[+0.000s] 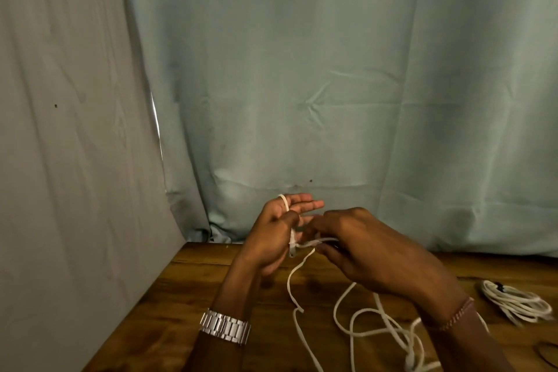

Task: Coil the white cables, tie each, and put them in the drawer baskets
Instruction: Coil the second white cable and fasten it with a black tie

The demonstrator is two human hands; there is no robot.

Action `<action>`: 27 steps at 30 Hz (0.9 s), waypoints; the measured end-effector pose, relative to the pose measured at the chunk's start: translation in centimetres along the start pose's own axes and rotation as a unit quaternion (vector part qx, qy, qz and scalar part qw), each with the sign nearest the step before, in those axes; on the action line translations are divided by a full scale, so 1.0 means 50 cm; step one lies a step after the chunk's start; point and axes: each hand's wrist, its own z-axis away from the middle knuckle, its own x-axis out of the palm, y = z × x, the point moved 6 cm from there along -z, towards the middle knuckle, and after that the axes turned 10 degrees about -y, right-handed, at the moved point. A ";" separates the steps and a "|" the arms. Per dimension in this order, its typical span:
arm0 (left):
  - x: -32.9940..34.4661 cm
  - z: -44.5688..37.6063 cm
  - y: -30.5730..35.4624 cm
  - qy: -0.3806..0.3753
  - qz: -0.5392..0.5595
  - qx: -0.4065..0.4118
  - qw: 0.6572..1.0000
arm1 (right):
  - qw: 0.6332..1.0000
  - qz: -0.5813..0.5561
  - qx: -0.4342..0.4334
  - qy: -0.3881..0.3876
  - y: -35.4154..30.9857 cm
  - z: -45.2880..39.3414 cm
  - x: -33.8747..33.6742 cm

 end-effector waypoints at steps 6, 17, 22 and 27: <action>0.015 0.018 0.015 -0.039 -0.117 -0.019 0.992 | 0.988 0.051 -0.035 0.139 0.004 0.012 -0.048; 0.062 0.030 0.046 -0.104 -0.105 -0.017 0.989 | 0.941 0.138 0.050 0.305 0.046 0.025 -0.082; 0.074 0.038 0.057 -0.161 -0.008 0.013 0.987 | 0.937 0.118 0.076 0.319 0.058 0.002 -0.056; 0.086 0.043 0.062 -0.216 0.038 0.054 0.974 | 0.964 -0.007 0.060 0.257 0.067 -0.027 -0.017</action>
